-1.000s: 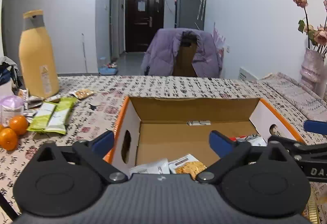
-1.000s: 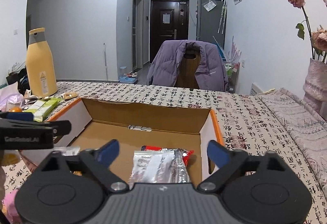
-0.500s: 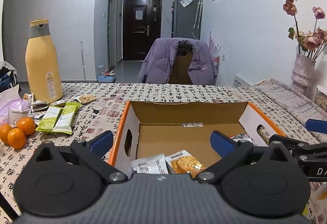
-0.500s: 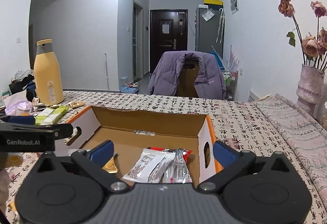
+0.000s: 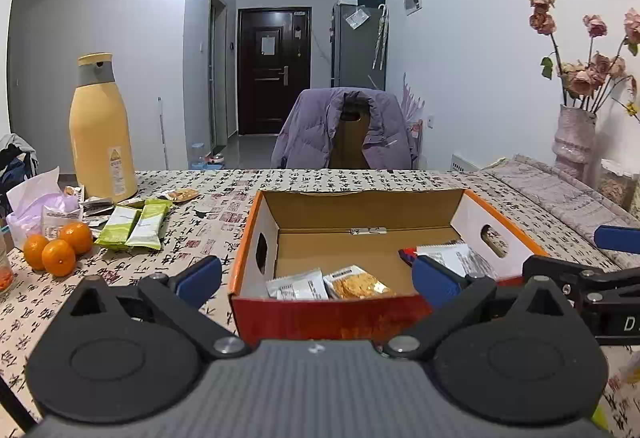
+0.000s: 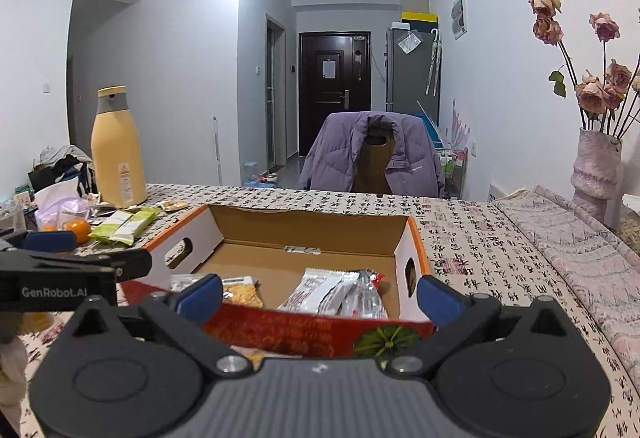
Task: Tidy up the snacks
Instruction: 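Withdraw both open grippers from the box toward the snack pile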
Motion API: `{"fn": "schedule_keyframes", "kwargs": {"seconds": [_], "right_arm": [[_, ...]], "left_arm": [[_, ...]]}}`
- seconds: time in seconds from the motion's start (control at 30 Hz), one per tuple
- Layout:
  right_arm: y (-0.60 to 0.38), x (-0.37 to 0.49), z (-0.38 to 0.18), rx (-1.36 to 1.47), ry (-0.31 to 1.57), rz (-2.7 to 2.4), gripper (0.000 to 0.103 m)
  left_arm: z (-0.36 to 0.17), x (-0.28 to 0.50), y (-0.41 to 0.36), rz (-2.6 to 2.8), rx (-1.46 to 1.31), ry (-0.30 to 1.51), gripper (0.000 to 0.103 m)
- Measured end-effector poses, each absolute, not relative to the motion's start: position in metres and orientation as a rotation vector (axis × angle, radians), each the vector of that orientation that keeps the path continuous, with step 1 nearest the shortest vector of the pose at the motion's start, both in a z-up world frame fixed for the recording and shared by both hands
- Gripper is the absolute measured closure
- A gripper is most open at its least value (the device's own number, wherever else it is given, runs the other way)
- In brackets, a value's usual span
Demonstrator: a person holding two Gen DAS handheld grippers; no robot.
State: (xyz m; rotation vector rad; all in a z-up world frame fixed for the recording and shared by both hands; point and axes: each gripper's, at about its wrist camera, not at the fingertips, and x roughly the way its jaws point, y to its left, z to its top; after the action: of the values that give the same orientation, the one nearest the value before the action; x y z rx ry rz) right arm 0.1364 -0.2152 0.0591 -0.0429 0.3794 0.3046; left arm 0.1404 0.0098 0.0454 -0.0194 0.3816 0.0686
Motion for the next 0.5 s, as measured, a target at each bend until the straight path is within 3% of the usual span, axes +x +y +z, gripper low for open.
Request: {"fn": "schedule_keyframes", "kwargs": {"seconds": [0.5], "right_arm": [[-0.228, 0.066, 0.047, -0.041, 0.359, 0.323, 0.0]], "left_arm": [[0.03, 0.077, 0.01, 0.031, -0.045, 0.363, 0.0]]}}
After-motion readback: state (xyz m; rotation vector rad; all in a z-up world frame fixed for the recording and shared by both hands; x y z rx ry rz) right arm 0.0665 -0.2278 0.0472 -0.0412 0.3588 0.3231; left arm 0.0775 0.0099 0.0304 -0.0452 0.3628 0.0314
